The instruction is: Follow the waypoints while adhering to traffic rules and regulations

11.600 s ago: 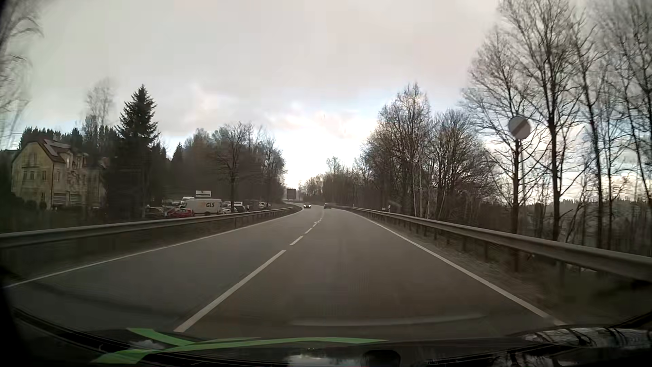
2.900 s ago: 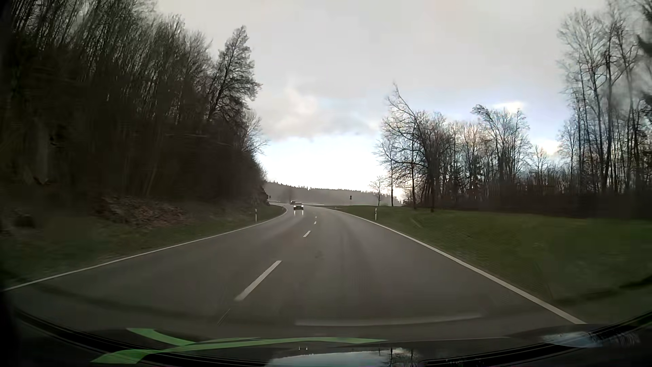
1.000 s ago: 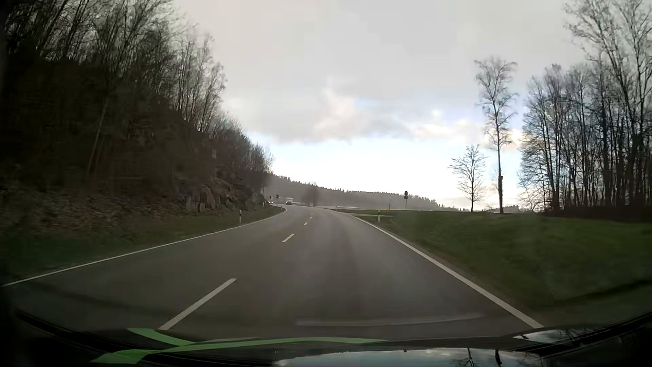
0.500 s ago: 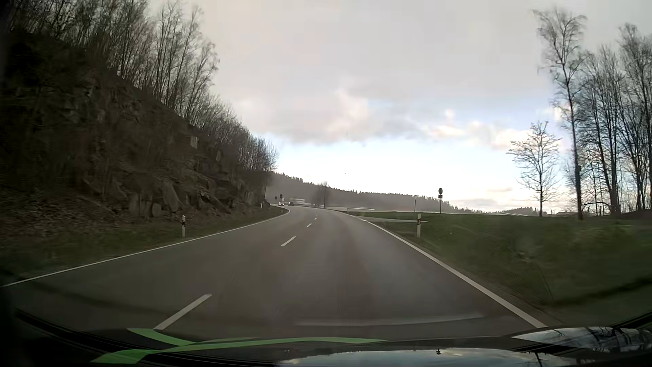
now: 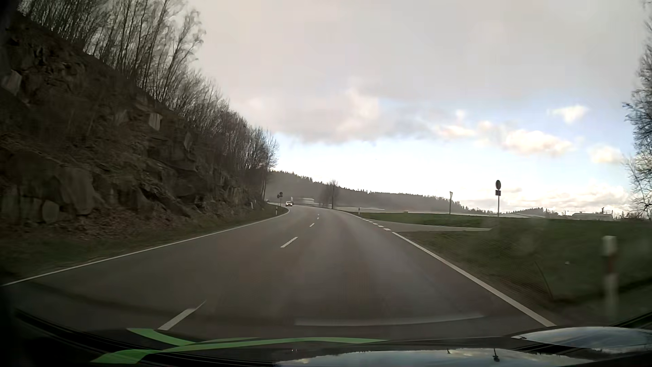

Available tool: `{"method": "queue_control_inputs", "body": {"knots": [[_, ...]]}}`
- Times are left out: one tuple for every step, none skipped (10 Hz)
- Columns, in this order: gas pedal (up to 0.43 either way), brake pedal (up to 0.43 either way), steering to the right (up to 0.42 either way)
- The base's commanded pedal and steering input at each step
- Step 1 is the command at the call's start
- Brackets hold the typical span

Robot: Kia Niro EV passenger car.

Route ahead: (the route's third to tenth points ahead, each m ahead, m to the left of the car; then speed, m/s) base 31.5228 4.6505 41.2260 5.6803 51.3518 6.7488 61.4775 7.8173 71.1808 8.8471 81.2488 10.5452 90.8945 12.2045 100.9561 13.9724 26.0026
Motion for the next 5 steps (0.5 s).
{"method": "queue_control_inputs", "body": {"knots": [[0.150,0.000,-0.014],[0.150,0.000,-0.014],[0.150,0.000,-0.014],[0.150,0.000,-0.013],[0.150,0.000,-0.011]]}}
